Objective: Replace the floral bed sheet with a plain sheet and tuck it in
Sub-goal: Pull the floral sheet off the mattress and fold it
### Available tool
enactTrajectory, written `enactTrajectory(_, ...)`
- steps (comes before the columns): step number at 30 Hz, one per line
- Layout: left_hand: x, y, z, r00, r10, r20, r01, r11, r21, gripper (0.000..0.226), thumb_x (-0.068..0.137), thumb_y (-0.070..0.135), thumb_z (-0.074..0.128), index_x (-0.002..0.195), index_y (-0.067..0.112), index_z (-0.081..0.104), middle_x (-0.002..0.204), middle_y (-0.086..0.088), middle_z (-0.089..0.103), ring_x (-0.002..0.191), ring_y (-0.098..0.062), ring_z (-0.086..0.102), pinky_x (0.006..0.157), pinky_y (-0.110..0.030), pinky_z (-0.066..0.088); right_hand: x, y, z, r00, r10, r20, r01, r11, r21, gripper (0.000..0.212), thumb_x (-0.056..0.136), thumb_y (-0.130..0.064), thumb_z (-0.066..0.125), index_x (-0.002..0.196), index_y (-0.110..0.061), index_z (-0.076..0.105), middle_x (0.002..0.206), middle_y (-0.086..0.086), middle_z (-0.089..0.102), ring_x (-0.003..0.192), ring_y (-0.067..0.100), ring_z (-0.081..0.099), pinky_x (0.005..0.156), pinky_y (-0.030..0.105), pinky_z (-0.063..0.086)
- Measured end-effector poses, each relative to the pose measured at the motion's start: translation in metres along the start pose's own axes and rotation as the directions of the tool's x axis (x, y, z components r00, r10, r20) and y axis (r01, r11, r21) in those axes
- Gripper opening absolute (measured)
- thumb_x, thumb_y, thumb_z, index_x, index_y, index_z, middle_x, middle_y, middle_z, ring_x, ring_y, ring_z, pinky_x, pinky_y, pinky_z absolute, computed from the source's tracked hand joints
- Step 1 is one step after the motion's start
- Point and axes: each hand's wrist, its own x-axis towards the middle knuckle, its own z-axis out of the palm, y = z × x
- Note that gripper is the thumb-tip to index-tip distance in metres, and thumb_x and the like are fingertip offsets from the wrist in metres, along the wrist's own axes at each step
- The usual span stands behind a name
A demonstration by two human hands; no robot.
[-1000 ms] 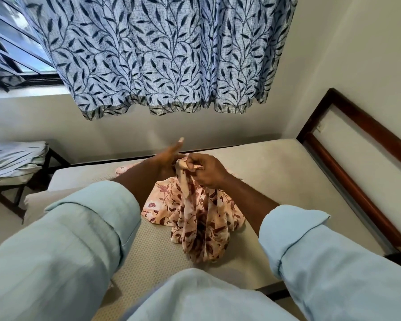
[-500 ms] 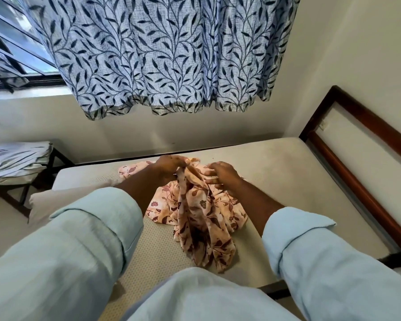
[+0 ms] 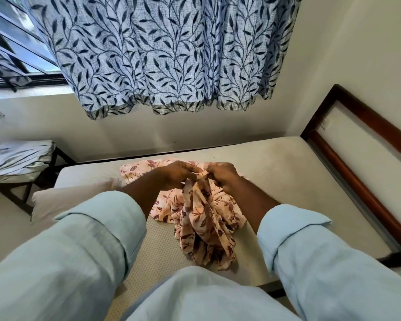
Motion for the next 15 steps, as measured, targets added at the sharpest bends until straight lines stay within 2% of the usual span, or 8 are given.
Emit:
enactTrajectory(3,-0.001,0.0,-0.001,0.999,-0.013,-0.034,0.014,1.0,0.007,0.025,0.092,0.0,0.066,0.113,0.01,0.074,0.12,-0.01,0.068,0.112,-0.029,0.063,0.099,-0.048,0.054,0.002,-0.001,-0.003,1.0,-0.019,-0.019,0.019,1.0,0.008,0.007,0.089,-0.014,0.071,0.091,-0.014,0.078,0.094,0.01,0.077,0.074,0.02,0.066,0.059,0.03,0.048)
enactTrajectory(6,-0.002,-0.001,-0.002,0.998,-0.012,-0.06,0.012,1.0,0.009,0.027,0.092,-0.003,0.064,0.11,0.013,0.076,0.122,-0.005,0.066,0.113,-0.025,0.06,0.094,-0.046,0.055,0.003,-0.002,-0.008,0.995,-0.094,-0.045,0.095,0.995,0.027,0.012,0.091,-0.01,0.072,0.102,-0.013,0.077,0.096,0.005,0.076,0.078,0.015,0.067,0.059,0.025,0.052)
enactTrajectory(8,-0.001,-0.002,-0.004,0.997,0.002,-0.081,-0.002,1.0,0.003,0.03,0.094,-0.006,0.06,0.111,0.013,0.075,0.125,-0.005,0.064,0.115,-0.026,0.06,0.089,-0.043,0.057,0.004,0.0,-0.01,0.989,-0.139,-0.05,0.141,0.989,0.041,0.02,0.091,-0.01,0.074,0.111,-0.011,0.075,0.104,0.004,0.076,0.085,0.017,0.072,0.073,0.03,0.062)
enactTrajectory(10,0.0,-0.004,-0.006,0.992,0.018,-0.125,-0.019,1.0,-0.007,0.034,0.094,-0.007,0.059,0.118,0.014,0.071,0.126,-0.008,0.062,0.112,-0.027,0.062,0.079,-0.04,0.061,0.004,0.002,-0.011,0.983,-0.18,-0.041,0.181,0.983,0.026,0.023,0.091,-0.009,0.074,0.114,-0.01,0.074,0.105,0.004,0.075,0.092,0.022,0.074,0.085,0.036,0.063)
enactTrajectory(12,0.001,-0.005,-0.006,0.985,0.032,-0.172,-0.037,0.999,-0.025,0.041,0.092,-0.007,0.062,0.126,0.016,0.065,0.122,-0.013,0.063,0.103,-0.027,0.065,0.074,-0.039,0.062,0.004,0.003,-0.011,0.976,-0.215,-0.041,0.214,0.977,-0.01,0.024,0.092,-0.009,0.073,0.116,-0.01,0.074,0.106,0.002,0.074,0.094,0.021,0.074,0.087,0.036,0.062)
enactTrajectory(15,0.0,-0.005,-0.002,0.967,0.061,-0.247,-0.07,0.997,-0.027,0.054,0.086,-0.007,0.07,0.133,0.015,0.057,0.108,-0.009,0.062,0.093,-0.024,0.067,0.07,-0.035,0.062,0.001,0.004,-0.008,0.96,-0.278,-0.039,0.275,0.959,-0.063,0.025,0.093,-0.01,0.073,0.118,-0.01,0.074,0.106,0.0,0.073,0.096,0.017,0.072,0.09,0.034,0.061)
